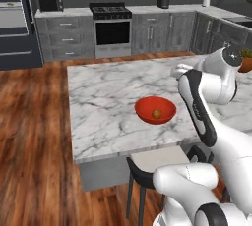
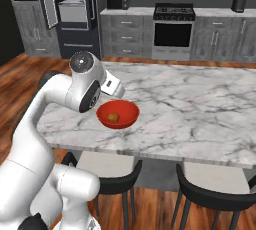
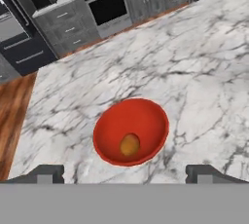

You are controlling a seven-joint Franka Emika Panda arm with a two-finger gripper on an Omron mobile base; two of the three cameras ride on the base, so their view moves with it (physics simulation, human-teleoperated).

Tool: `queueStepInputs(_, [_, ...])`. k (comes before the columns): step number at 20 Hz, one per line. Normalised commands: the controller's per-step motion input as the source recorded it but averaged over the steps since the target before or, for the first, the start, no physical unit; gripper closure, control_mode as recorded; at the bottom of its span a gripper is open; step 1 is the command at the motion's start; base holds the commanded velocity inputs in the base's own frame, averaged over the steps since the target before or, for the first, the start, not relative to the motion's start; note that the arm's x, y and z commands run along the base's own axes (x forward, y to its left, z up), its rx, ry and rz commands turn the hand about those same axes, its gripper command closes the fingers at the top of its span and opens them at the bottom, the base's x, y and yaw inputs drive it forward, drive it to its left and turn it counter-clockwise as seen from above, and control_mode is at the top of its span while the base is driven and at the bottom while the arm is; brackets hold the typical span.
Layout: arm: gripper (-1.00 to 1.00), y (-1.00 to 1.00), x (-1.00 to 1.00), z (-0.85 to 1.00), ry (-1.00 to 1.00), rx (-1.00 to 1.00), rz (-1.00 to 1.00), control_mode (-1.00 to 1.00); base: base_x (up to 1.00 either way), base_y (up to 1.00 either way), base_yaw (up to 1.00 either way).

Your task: Retrieve the mango and banana from the fridge and place them into the bowl on the dining table.

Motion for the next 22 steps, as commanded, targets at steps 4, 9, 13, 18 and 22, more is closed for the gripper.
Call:
queueStepInputs(4, [-1.0, 0.09, -1.0, 0.65, 0.05, -0.03, 0.08, -1.0, 0.0, 0.0, 0.0])
queueStepInputs(9, [-1.0, 0.22, -0.88, 0.18, 0.05, -0.07, 0.04, -1.0, 0.0, 0.0, 0.0])
queueStepInputs(13, [-1.0, 0.23, -0.68, 0.0, 0.02, -0.06, 0.02, -1.0, 0.0, 0.0, 0.0])
queueStepInputs(18, [-1.0, 0.05, -0.36, 0.0, 0.01, -0.01, 0.04, -1.0, 0.0, 0.0, 0.0])
queueStepInputs(22, [-1.0, 0.02, -0.07, 0.0, 0.01, 0.0, 0.01, 1.0, -0.21, 0.14, 0.04])
